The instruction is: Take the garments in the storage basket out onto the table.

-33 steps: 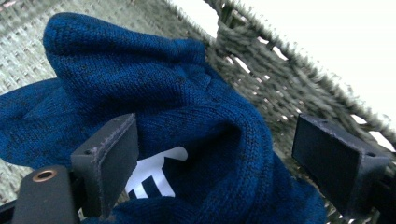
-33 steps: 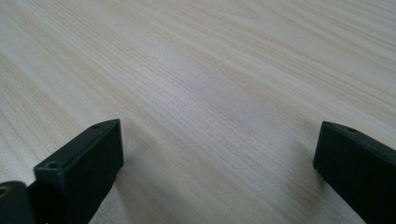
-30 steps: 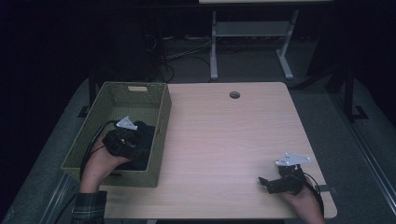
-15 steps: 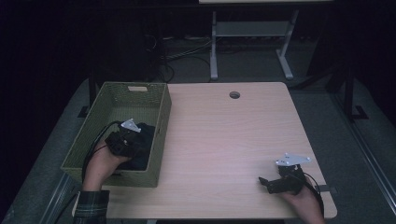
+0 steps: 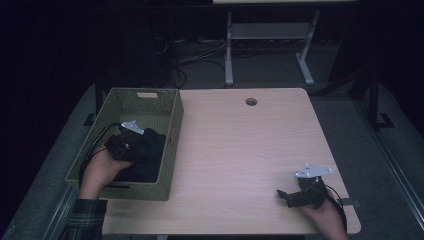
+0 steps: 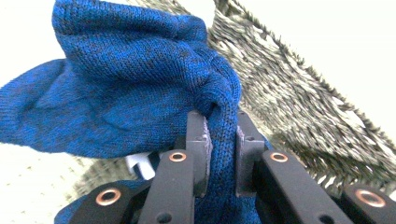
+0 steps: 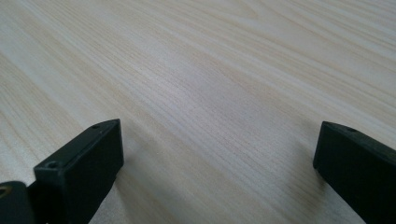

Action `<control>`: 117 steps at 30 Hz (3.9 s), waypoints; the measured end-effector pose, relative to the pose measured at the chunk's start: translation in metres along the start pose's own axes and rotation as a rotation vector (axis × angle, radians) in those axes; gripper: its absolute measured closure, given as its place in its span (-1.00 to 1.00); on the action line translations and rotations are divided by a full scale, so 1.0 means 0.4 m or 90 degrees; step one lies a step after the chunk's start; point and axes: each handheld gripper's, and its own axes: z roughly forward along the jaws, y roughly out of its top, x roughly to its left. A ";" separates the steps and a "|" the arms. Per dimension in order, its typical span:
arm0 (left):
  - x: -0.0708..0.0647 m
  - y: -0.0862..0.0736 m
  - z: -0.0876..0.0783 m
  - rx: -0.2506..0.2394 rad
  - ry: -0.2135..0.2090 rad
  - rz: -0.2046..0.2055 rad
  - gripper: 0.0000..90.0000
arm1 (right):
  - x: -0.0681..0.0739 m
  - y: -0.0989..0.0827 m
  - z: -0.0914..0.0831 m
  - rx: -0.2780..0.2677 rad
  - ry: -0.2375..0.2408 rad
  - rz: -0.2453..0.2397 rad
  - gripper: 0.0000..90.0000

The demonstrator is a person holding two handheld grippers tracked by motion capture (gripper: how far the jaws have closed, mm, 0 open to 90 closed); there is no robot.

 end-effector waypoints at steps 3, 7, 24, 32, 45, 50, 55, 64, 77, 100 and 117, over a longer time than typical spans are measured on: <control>0.003 0.008 -0.023 0.001 0.005 -0.002 0.78 | 0.000 0.000 0.000 -0.001 -0.001 0.000 -0.97; 0.007 0.017 -0.049 0.003 0.010 -0.004 0.78 | 0.000 0.000 0.000 -0.001 -0.001 0.000 -0.97; 0.035 0.061 -0.166 -0.014 0.029 -0.007 0.79 | 0.001 0.000 0.000 0.000 0.001 0.003 -0.97; 0.041 0.090 -0.224 -0.030 0.043 -0.003 0.79 | 0.001 0.000 0.000 0.000 0.000 0.003 -0.97; 0.039 0.132 -0.301 -0.052 0.061 0.008 0.79 | 0.002 0.000 -0.001 0.001 0.000 0.005 -0.97; 0.030 0.148 -0.318 -0.053 0.056 0.013 0.80 | 0.002 0.000 -0.001 0.001 0.000 0.005 -0.97; 0.015 0.168 -0.340 -0.060 0.052 0.024 0.80 | 0.001 0.000 -0.001 0.001 0.000 0.005 -0.97; -0.020 0.210 -0.375 -0.073 0.046 0.054 0.80 | 0.001 0.000 -0.001 0.001 -0.001 0.004 -0.97; -0.081 0.282 -0.366 -0.087 0.024 0.096 0.79 | 0.001 0.000 -0.001 0.001 0.000 0.004 -0.97; -0.197 0.430 -0.265 -0.095 -0.017 0.162 0.79 | 0.002 0.000 -0.001 0.001 0.001 0.006 -0.97; -0.316 0.514 -0.117 -0.080 -0.067 0.203 0.79 | 0.002 0.000 -0.001 0.000 -0.002 0.004 -0.97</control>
